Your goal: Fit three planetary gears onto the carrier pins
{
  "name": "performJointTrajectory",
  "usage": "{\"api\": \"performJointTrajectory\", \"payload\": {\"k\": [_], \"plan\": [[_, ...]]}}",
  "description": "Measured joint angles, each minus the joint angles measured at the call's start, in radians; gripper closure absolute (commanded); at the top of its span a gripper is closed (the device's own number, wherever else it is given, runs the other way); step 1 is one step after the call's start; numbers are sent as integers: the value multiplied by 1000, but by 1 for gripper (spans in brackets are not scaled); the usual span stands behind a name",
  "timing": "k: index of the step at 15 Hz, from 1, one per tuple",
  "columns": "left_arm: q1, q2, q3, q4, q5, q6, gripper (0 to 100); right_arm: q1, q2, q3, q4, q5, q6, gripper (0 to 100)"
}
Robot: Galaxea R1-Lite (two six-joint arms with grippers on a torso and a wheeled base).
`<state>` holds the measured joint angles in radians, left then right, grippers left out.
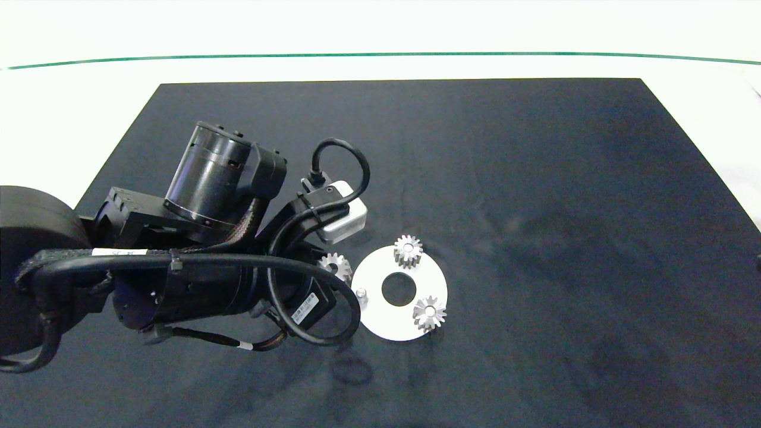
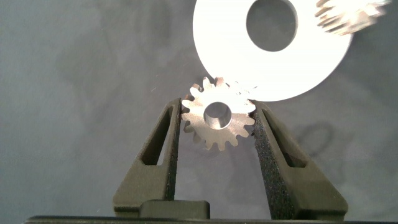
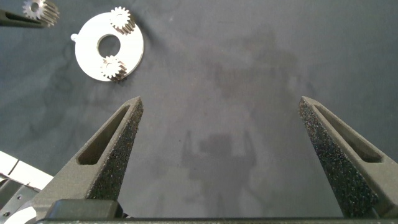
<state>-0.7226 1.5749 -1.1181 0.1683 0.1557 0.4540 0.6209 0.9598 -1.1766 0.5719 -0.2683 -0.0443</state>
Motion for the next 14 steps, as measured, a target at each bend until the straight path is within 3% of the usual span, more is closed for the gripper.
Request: {"api": "performJointTrajectory", "payload": {"k": [5, 14], "plan": [[-46, 54, -17, 1, 1, -27, 72, 0, -8, 0, 0, 0, 0, 0], [-43, 98, -44, -1, 1, -22, 72, 0, -13, 0, -1, 0, 0, 0]]}}
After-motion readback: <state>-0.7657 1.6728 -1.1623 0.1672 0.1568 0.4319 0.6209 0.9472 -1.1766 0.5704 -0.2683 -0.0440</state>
